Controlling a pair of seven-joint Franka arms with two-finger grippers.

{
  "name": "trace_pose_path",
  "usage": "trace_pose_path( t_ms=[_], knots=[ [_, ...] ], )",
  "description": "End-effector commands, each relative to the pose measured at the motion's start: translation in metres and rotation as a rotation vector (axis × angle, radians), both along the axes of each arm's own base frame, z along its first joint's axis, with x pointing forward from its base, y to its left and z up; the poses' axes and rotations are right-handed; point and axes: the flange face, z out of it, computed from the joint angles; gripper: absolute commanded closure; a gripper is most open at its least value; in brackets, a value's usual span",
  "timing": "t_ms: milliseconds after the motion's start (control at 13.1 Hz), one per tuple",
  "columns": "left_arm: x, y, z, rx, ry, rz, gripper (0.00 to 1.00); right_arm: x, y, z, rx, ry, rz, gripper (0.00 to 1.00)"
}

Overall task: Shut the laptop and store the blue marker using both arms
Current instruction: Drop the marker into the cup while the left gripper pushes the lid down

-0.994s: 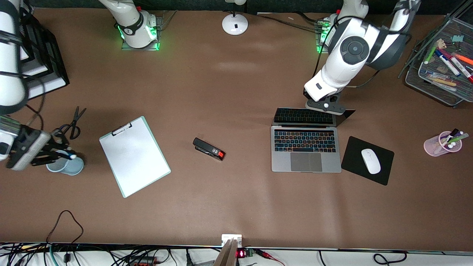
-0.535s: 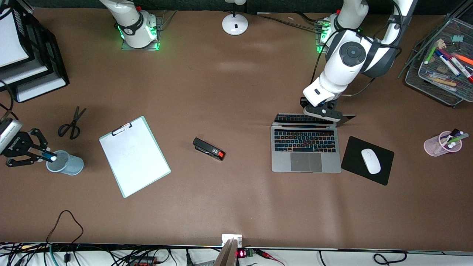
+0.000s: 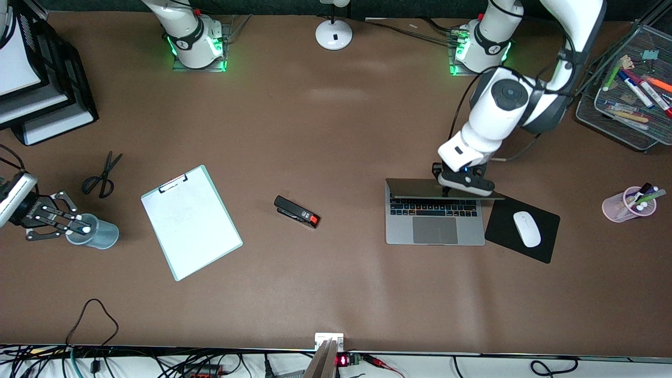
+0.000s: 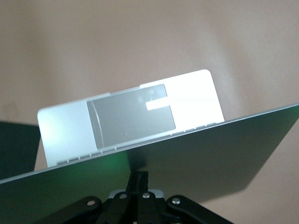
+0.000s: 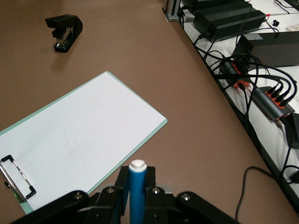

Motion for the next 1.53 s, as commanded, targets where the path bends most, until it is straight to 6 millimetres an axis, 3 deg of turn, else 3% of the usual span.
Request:
trace_pose_path(
  t_ms=[0,229,459,764,841,917,1223,1452],
  knots=[
    [0.044,0.006,-0.014,-0.031,-0.028,-0.002,1.0,0.0,-0.012,-0.009,0.051,-0.029,0.007,1.0],
    [0.07,0.01,-0.034,-0.064,-0.016,0.023,1.0,-0.008,-0.033,-0.014,0.045,-0.046,-0.001,0.98],
    [0.077,0.008,-0.062,-0.105,-0.028,0.031,1.0,-0.022,-0.055,-0.039,0.084,-0.018,-0.003,0.94],
    [0.079,0.017,-0.108,-0.135,-0.023,0.06,1.0,-0.024,-0.057,-0.045,0.126,-0.038,-0.003,0.93],
    [0.079,0.015,-0.12,-0.137,-0.01,0.056,1.0,-0.023,-0.057,-0.044,0.125,-0.04,-0.003,0.71],
    [0.083,0.016,-0.128,-0.129,-0.011,0.045,1.0,-0.021,-0.059,-0.044,0.125,-0.04,-0.009,0.01],
    [0.086,0.018,-0.136,-0.123,-0.009,0.041,1.0,-0.022,-0.064,-0.037,0.143,0.042,-0.096,0.0],
    [0.087,0.023,-0.135,-0.122,-0.01,0.048,1.0,-0.016,-0.045,-0.014,0.12,0.21,-0.207,0.0]
  ],
)
